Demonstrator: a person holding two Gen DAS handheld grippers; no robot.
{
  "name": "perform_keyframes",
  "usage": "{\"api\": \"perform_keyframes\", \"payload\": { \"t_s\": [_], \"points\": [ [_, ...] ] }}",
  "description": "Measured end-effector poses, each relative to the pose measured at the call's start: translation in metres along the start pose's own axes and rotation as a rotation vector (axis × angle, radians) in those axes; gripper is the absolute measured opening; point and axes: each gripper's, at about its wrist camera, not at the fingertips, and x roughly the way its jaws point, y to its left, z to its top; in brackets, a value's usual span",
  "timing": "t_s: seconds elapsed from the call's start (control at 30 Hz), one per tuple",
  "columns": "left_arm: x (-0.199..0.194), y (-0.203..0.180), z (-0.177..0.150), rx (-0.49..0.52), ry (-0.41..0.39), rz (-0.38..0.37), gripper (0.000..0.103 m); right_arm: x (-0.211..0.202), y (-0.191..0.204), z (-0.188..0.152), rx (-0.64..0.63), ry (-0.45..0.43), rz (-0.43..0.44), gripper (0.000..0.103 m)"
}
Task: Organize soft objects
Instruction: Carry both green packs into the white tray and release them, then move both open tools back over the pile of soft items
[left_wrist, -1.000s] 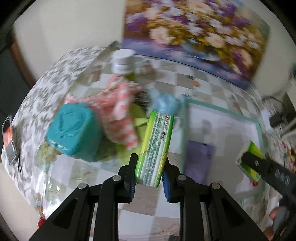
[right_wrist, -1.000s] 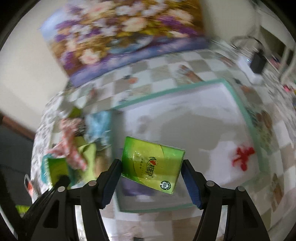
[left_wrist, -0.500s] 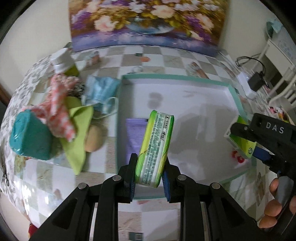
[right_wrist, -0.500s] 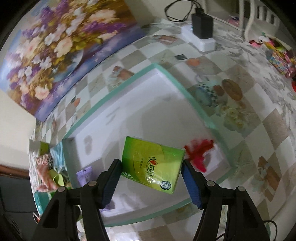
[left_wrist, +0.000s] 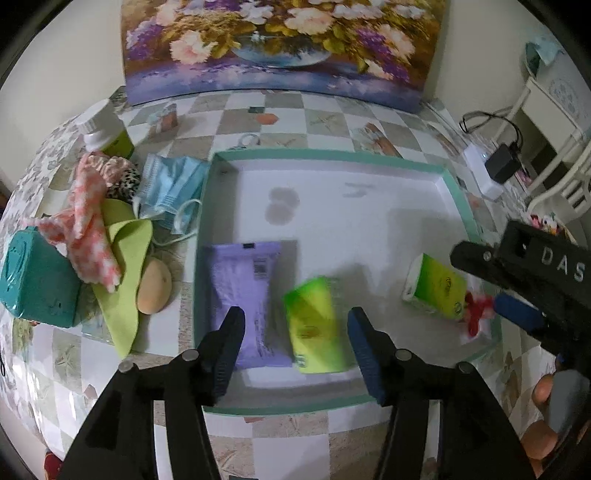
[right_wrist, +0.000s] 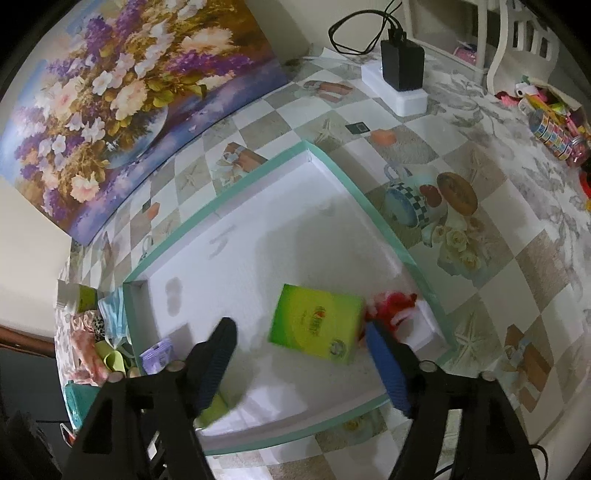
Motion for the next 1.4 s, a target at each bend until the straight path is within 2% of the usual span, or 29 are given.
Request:
{"api": "perform_keyframes", "payload": {
  "t_s": [0.1, 0.2, 0.27, 0.37, 0.4, 0.67, 0.87, 1.1, 1.4],
  "points": [
    [0.0, 0.009, 0.003, -0.031, 0.002, 0.011, 0.064, 0.0, 0.001, -0.001, -0.008, -0.001, -0.013, 0.082],
    [0.001, 0.021, 0.006, -0.084, 0.015, 0.02, 0.076, 0.001, 0.003, -0.001, -0.018, 0.01, -0.019, 0.085],
    [0.002, 0.031, 0.008, -0.123, 0.017, 0.028, 0.084, 0.003, 0.003, -0.002, -0.022, 0.013, -0.027, 0.088],
    [0.001, 0.044, 0.01, -0.176, 0.006, 0.057, 0.093, 0.003, 0.004, -0.002, -0.036, 0.006, -0.055, 0.1],
    [0.0, 0.048, 0.01, -0.19, 0.005, 0.065, 0.094, 0.003, 0.005, -0.003, -0.046, -0.001, -0.067, 0.103],
    [0.004, 0.082, 0.01, -0.32, 0.038, 0.067, 0.095, 0.004, 0.011, -0.005, -0.086, 0.0, -0.09, 0.103],
    [0.002, 0.097, 0.009, -0.372, 0.058, 0.066, 0.095, 0.007, 0.009, -0.006, -0.08, 0.017, -0.112, 0.103],
    [-0.006, 0.104, 0.011, -0.362, 0.067, 0.089, 0.095, 0.003, 0.019, -0.01, -0.123, 0.014, -0.127, 0.103],
    [-0.025, 0.112, 0.019, -0.329, 0.02, 0.117, 0.095, -0.01, 0.049, -0.02, -0.216, -0.034, -0.118, 0.103]
  ]
}}
